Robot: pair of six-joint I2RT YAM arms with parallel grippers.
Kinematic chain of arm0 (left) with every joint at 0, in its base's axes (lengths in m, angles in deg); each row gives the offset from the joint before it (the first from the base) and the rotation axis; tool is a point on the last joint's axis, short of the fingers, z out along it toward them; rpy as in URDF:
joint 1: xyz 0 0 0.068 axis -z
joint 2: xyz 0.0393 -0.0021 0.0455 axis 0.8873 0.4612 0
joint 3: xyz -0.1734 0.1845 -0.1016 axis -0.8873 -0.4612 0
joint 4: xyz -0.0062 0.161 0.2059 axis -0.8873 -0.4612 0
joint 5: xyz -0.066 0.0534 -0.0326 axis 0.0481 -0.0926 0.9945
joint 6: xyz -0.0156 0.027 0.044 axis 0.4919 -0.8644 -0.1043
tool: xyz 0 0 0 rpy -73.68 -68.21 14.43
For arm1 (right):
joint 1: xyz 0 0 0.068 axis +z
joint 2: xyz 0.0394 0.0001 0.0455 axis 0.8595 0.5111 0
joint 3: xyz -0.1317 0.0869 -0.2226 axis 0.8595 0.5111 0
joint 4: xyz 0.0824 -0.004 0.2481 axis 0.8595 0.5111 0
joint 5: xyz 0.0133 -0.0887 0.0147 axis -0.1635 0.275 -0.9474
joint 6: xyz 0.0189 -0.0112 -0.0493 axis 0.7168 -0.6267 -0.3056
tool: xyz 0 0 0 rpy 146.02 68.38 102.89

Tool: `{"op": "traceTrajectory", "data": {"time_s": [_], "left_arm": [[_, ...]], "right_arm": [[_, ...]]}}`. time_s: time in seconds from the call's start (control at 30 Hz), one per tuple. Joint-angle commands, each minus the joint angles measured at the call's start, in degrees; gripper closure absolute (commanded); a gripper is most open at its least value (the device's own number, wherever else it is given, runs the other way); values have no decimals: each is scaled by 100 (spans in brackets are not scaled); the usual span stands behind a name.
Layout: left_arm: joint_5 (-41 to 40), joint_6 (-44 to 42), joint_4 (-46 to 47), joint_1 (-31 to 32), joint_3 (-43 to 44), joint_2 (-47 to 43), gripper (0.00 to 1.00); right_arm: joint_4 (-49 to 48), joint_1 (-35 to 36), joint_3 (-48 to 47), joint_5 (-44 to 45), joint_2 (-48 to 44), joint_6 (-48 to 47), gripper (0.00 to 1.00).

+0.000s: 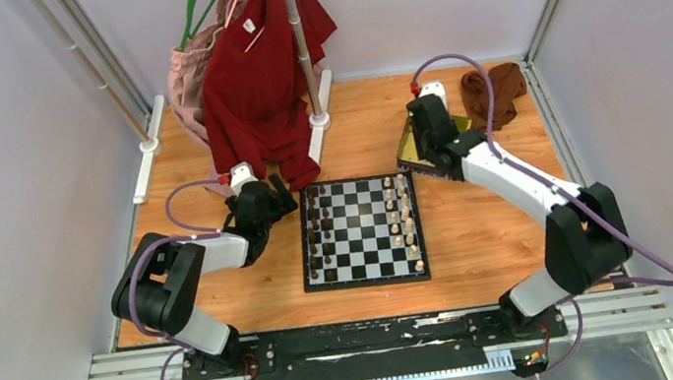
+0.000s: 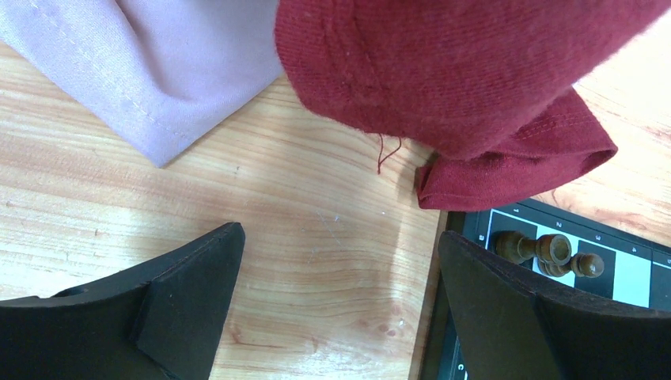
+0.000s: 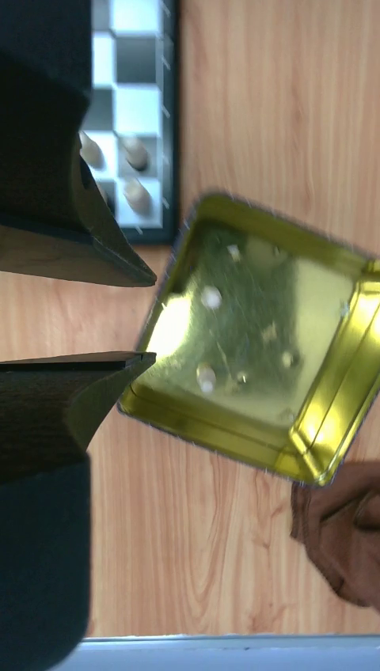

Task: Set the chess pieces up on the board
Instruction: Pick up the chess piece from the storage box.

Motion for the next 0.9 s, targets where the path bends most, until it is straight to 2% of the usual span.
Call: {"op": "traceTrajectory", "data": {"time_s": [0.0, 0.37, 0.87], "left_arm": [[131, 95, -205, -37, -133, 109, 0], [145, 66, -197, -37, -125, 115, 0], [149, 60, -188, -37, -94, 169, 0]], "right_arm": [[-122, -763, -295, -401, 538, -22, 60], [-229, -1560, -590, -1001, 1712, 178, 60], [-349, -1857, -578, -1283, 2214, 277, 61]]}}
